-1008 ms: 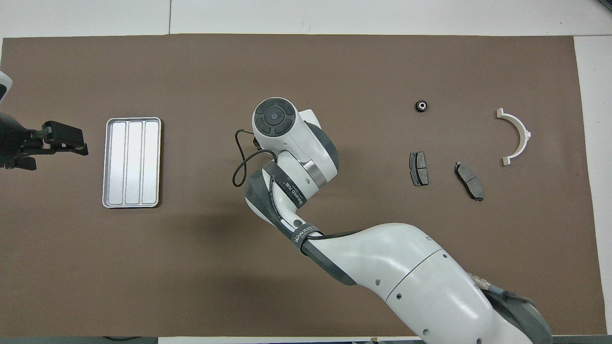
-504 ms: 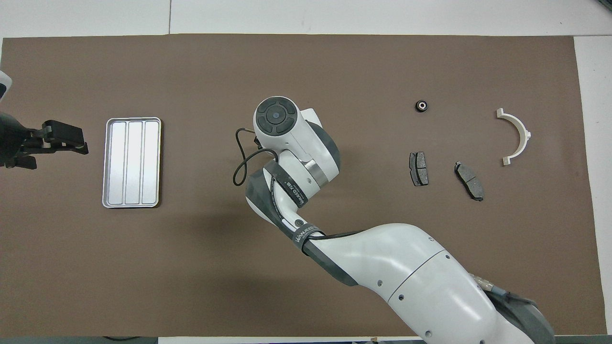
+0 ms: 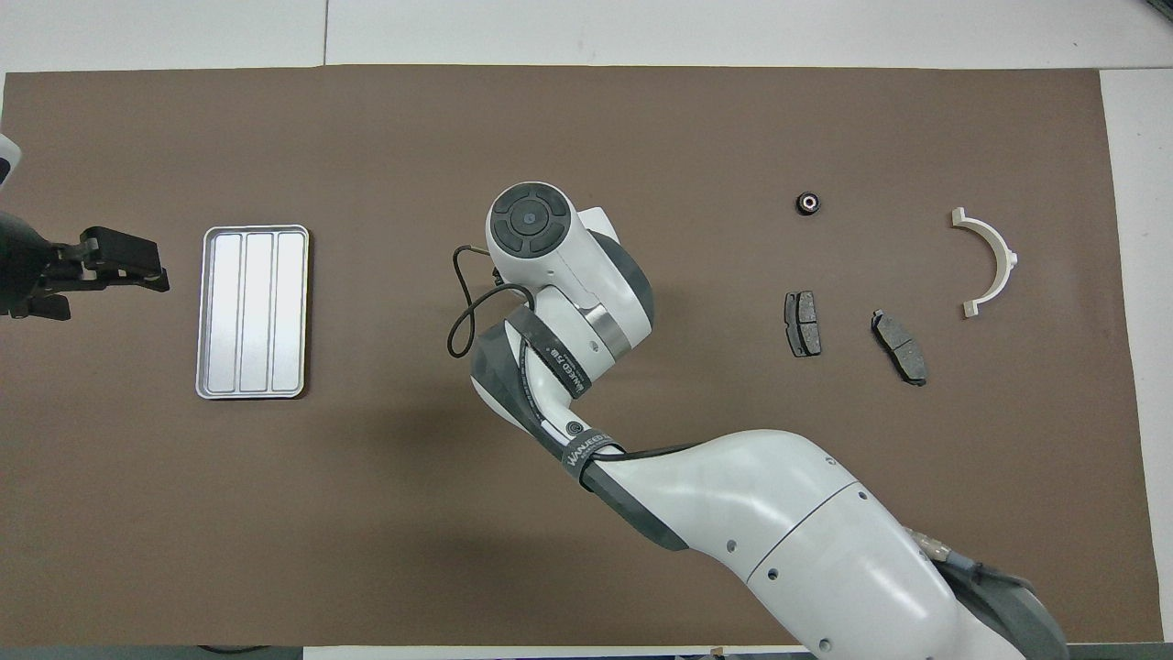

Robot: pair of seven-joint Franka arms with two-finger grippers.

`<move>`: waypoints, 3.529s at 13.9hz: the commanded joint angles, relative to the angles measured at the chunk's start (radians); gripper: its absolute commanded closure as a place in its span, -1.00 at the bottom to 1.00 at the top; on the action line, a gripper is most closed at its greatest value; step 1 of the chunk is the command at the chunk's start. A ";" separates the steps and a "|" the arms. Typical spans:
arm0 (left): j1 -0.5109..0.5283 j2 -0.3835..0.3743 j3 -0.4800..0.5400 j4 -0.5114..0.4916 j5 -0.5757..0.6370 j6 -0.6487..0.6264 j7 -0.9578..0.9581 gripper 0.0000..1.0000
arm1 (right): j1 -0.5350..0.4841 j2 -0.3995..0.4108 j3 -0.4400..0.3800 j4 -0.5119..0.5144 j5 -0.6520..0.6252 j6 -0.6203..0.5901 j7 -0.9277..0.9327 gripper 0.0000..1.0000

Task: Place bearing gear from tray to pile
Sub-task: 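Grasp the black bearing on the table center with the right gripper, then carry the bearing to the first bearing and release it with the right gripper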

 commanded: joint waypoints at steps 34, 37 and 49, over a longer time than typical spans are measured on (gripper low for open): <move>-0.003 -0.033 -0.002 -0.044 -0.010 0.027 0.002 -1.00 | -0.669 -0.148 0.041 -0.016 0.008 -0.242 -1.064 1.00; -0.003 -0.034 -0.002 -0.052 -0.010 0.030 0.002 -1.00 | -0.685 -0.111 0.038 -0.030 -0.052 -0.184 -1.053 1.00; -0.001 -0.040 -0.002 -0.055 -0.010 0.031 0.006 -1.00 | -0.697 -0.030 0.037 -0.051 -0.052 -0.044 -1.029 1.00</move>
